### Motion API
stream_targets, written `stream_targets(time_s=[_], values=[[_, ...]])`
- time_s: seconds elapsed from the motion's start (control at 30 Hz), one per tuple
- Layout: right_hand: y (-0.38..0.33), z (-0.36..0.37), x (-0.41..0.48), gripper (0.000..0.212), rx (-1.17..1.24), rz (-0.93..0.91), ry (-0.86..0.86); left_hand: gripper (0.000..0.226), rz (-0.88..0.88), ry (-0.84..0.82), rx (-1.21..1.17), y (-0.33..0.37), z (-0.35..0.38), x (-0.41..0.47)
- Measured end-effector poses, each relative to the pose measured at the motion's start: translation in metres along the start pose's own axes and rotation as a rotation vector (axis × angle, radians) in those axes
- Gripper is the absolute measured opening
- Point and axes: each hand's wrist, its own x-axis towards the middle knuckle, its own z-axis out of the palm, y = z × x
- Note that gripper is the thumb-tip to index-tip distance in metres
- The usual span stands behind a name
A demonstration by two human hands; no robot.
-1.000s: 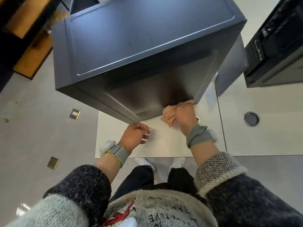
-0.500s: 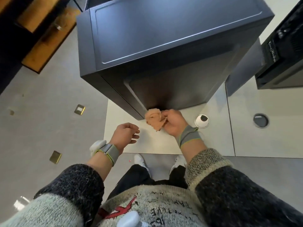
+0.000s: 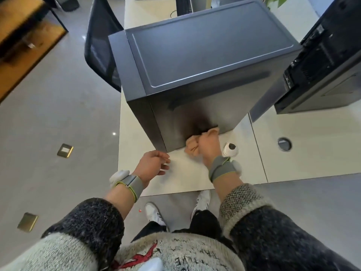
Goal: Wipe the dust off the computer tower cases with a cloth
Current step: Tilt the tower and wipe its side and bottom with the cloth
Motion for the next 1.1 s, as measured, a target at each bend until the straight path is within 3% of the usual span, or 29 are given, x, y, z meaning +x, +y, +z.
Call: stream_targets(time_s=[0.03,0.07,0.13,0.2,0.27,0.37,0.47,0.53,0.7,0.8,0.87,0.97,1.1], values=[[0.008,0.02,-0.014,0.038,-0.126,-0.078,-0.059,0.022,0.007,-0.003,0.006,0.001,-0.005,0.0],[0.014,0.03,-0.021,0.044,-0.26,-0.223,0.047,0.023,0.015,-0.005,0.018,0.002,-0.011,0.0],[0.034,0.054,-0.026,0.045,-0.209,-0.351,0.029,0.022,0.027,-0.003,0.035,0.001,-0.023,-0.001],[0.037,0.068,-0.036,0.041,-0.129,-0.31,-0.131,0.022,0.036,0.0,0.026,-0.001,-0.038,-0.005],[0.028,0.056,-0.046,0.033,-0.046,-0.191,-0.176,0.023,0.037,0.0,0.01,-0.001,-0.046,-0.007],[0.006,0.024,-0.045,0.037,0.071,-0.21,0.0,0.025,0.063,-0.027,0.003,0.0,-0.059,-0.011],[-0.02,-0.017,-0.046,0.023,-0.14,-0.336,0.314,0.025,0.093,-0.059,0.008,0.004,-0.063,-0.015],[-0.029,-0.028,-0.047,0.042,-0.224,-0.362,0.428,0.024,0.112,-0.079,0.004,0.001,-0.066,-0.018],[-0.021,0.033,-0.077,0.026,-0.123,-0.407,0.35,0.023,0.13,-0.101,0.022,-0.007,-0.08,-0.029],[0.019,0.065,-0.098,0.015,-0.256,-0.468,0.235,0.022,0.133,-0.101,0.05,-0.004,-0.087,-0.032],[0.036,0.067,-0.101,0.025,-0.378,-0.449,0.176,0.021,0.147,-0.107,0.065,0.001,-0.086,-0.033],[0.034,0.044,-0.106,0.057,-0.218,-0.503,0.285,0.02,0.208,-0.112,0.06,0.012,-0.079,-0.04],[-0.015,-0.003,-0.114,0.059,0.036,-0.724,0.547,0.018,0.329,-0.1,0.037,0.027,-0.068,-0.055]])
